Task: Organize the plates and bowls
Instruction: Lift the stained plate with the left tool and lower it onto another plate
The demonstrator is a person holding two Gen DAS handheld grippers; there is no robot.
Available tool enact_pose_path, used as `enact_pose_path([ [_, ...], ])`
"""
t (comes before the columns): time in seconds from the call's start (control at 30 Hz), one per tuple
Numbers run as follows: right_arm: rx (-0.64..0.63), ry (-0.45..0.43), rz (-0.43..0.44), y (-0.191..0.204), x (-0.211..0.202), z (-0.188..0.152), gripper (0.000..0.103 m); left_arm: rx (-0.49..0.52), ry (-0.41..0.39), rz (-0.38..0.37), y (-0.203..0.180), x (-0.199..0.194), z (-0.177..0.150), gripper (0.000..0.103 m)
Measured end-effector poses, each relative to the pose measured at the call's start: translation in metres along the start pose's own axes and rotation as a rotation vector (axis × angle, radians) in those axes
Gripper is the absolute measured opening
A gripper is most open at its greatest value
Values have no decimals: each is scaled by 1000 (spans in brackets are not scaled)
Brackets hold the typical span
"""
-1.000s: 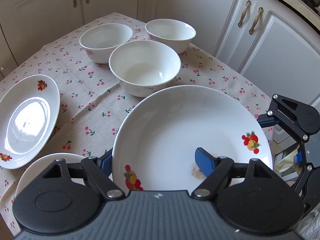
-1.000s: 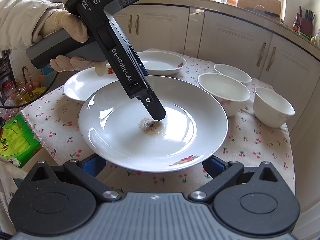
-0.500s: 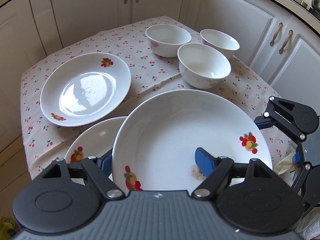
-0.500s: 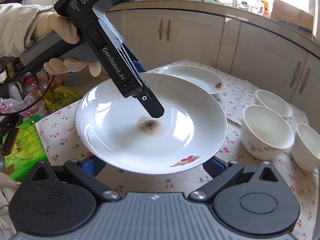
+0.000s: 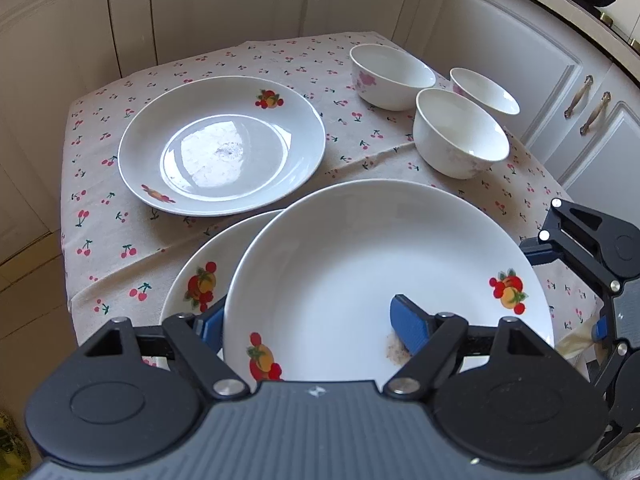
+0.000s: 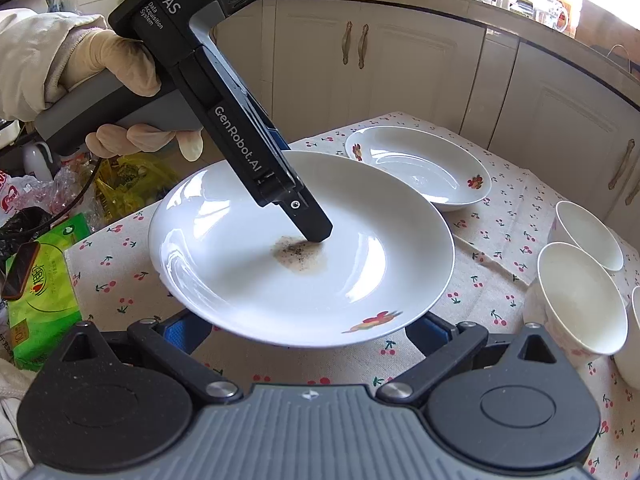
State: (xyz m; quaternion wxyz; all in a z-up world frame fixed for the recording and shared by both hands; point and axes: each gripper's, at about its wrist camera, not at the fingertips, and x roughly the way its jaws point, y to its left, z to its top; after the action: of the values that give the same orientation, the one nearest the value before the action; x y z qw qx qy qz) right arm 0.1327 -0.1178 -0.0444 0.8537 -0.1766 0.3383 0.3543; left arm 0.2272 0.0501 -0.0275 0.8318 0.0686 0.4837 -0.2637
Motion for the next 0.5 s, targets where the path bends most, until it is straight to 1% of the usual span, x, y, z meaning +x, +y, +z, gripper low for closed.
enact_pose_path([
  [0.23, -3, 42, -13, 6, 6, 9, 103, -33, -3, -23, 11, 4, -1, 81],
  [0.5, 10, 69, -17, 10, 11, 15, 103, -71, 4, -35, 21, 8, -3, 81],
])
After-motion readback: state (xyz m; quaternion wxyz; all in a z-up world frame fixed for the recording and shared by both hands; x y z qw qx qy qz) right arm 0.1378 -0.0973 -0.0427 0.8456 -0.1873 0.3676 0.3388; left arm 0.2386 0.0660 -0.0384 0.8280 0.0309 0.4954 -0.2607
